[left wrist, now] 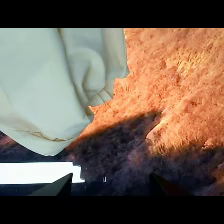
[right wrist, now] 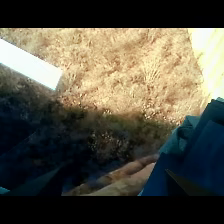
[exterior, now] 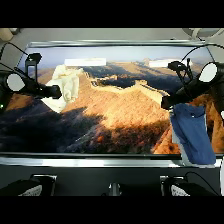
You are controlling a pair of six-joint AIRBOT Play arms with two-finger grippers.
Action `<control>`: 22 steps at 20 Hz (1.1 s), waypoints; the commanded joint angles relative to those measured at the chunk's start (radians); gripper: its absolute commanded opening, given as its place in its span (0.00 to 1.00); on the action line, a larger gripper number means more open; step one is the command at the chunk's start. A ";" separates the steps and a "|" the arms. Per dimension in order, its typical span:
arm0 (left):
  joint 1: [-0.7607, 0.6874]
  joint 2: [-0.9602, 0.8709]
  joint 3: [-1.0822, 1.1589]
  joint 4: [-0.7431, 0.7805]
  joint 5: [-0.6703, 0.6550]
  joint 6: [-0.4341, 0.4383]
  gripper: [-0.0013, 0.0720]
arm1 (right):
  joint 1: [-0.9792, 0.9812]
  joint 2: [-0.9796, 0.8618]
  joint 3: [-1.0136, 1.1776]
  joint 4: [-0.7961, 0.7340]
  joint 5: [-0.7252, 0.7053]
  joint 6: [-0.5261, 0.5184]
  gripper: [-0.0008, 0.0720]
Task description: Fold the shirts.
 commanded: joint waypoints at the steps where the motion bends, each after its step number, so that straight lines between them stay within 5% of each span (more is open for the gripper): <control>1: 0.000 0.001 0.000 0.000 0.000 0.000 0.82 | 0.000 -0.001 0.001 0.000 0.000 0.000 0.95; 13: 0.000 0.001 0.000 0.000 0.001 0.000 0.82 | 0.000 -0.001 0.001 0.000 -0.002 0.000 0.94; 22: -0.005 -0.005 -0.004 -0.040 0.318 -0.014 0.82 | 0.000 -0.001 0.001 -0.008 -0.373 -0.041 0.91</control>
